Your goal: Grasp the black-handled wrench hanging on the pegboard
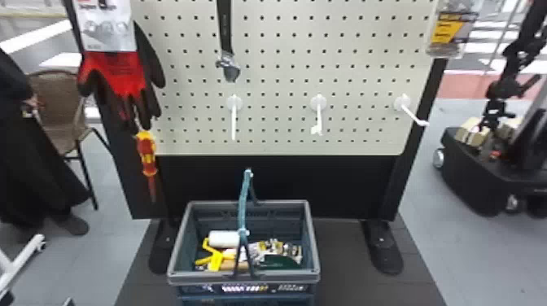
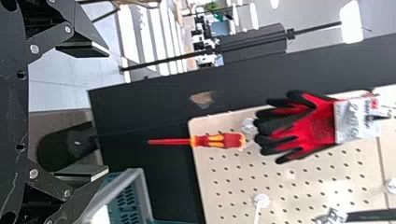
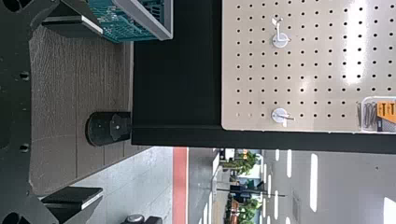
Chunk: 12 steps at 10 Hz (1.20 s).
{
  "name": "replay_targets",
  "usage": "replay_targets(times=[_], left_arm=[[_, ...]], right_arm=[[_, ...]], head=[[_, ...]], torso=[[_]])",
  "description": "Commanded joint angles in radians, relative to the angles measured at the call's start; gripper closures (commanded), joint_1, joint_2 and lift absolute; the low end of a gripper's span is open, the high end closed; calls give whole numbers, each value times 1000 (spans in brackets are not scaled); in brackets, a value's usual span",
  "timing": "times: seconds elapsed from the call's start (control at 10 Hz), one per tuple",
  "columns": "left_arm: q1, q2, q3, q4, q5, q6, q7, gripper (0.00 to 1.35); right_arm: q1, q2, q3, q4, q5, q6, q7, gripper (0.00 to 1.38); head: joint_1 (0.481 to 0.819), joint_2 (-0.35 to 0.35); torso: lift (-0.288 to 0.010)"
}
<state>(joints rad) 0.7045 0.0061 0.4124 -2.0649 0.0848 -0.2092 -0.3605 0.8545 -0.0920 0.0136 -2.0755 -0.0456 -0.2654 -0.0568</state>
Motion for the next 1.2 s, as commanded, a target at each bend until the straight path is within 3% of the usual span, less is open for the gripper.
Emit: replay_targets(times=[0.0, 0.7, 0.9, 1.1], left_arm=[[5, -9, 3, 26, 4, -15, 0, 389], [-2, -9, -23, 7, 15, 14, 0, 389], [-40, -9, -41, -155, 23, 157, -9, 387], [-184, -2, -40, -261, 32, 386, -101, 389]], right_arm=[[1, 0, 0, 0, 0, 0, 0, 99], [1, 0, 0, 3, -5, 0, 0, 99], [3, -2, 0, 0, -5, 0, 0, 99], [1, -2, 0, -2, -5, 2, 0, 99]], head=[[549, 0], [549, 0], [549, 0], [549, 0]], torso=[[-100], [-100], [-100], [-100]])
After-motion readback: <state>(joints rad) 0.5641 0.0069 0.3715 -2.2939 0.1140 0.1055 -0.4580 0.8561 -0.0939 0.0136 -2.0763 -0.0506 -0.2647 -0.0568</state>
